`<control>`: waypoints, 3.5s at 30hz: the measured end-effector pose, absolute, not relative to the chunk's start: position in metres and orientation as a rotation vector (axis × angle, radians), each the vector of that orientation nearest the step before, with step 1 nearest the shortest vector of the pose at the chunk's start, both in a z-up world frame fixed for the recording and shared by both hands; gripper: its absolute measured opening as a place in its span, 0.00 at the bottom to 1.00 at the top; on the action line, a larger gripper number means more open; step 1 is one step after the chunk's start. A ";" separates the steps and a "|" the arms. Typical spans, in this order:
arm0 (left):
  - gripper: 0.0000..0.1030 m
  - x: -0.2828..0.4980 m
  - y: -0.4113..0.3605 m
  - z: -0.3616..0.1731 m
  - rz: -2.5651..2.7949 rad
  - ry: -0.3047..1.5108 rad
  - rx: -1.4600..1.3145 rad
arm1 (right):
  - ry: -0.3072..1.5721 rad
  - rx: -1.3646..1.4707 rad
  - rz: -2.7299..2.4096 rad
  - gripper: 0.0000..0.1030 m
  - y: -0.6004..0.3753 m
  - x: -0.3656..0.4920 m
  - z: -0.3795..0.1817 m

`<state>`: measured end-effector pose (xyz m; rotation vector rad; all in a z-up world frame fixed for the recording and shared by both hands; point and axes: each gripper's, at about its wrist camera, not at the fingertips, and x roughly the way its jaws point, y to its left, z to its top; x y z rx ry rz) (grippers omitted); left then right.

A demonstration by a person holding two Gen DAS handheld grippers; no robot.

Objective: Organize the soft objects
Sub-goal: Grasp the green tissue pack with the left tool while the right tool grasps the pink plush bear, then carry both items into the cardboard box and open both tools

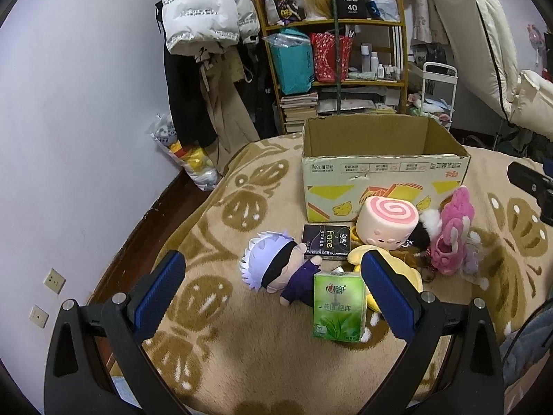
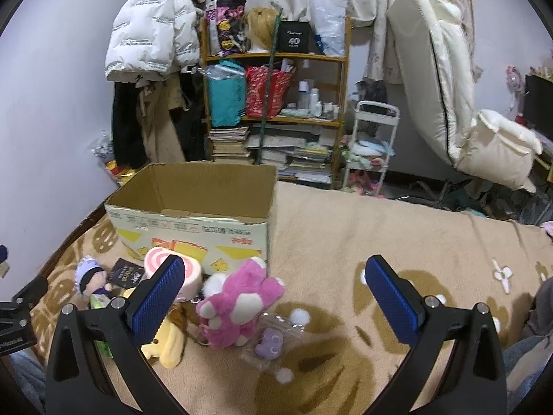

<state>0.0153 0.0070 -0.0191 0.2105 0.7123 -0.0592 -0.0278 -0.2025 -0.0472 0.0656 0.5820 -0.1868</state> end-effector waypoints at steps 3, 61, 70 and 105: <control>0.97 0.027 0.005 -0.022 -0.044 0.733 0.192 | 0.607 0.057 -0.164 1.00 -0.200 -0.019 -0.052; 0.52 0.062 -0.023 -0.113 -0.182 1.139 0.132 | 1.065 0.092 -0.058 0.59 -0.185 0.053 -0.147; 0.52 0.051 -0.011 -0.088 -0.113 1.033 0.150 | 0.993 0.126 -0.054 0.58 -0.189 0.032 -0.125; 0.53 0.032 -0.026 0.056 -0.098 0.399 0.226 | 0.334 -0.038 -0.090 0.58 -0.159 -0.020 0.013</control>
